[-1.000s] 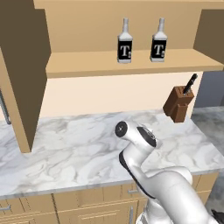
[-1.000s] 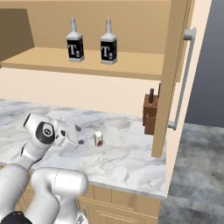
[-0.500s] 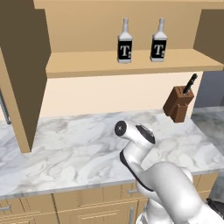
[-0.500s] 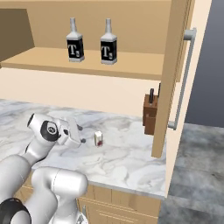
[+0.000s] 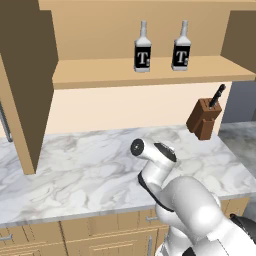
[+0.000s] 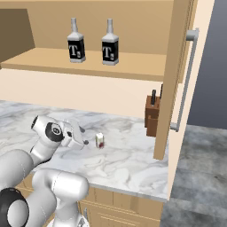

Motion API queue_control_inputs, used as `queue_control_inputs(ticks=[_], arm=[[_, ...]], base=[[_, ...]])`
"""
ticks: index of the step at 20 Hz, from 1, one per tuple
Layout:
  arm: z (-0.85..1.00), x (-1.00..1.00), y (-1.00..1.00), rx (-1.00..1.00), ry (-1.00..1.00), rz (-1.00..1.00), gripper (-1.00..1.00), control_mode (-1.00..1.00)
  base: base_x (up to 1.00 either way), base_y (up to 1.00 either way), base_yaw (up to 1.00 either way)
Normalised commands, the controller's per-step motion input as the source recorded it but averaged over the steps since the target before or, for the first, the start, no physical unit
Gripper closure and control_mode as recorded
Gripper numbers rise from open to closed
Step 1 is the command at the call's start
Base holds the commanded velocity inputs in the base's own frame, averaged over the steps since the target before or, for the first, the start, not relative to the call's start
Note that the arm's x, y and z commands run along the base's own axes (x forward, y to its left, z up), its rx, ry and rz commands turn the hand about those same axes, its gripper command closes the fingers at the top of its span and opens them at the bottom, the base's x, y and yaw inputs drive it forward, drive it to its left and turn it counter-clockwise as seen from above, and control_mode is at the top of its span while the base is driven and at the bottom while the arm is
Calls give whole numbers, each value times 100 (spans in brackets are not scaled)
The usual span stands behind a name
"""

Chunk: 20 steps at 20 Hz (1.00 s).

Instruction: Sort all alcoholic drinks to one cabinet, and non-alcoholic drinks to the other.

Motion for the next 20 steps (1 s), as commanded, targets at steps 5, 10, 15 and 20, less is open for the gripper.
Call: queue_control_inputs(ticks=[5, 10, 15, 20], arm=[[-12, 25, 0, 0, 0, 1, -100, -100], [-7, 27, 0, 0, 2, 1, -100, -100], [-6, 22, -7, 0, 1, 2, -100, -100], [-6, 14, -28, 0, 0, 3, -100, -100]], base=[[0, 0, 0], [0, 0, 0], [0, 0, 0], [0, 0, 0]])
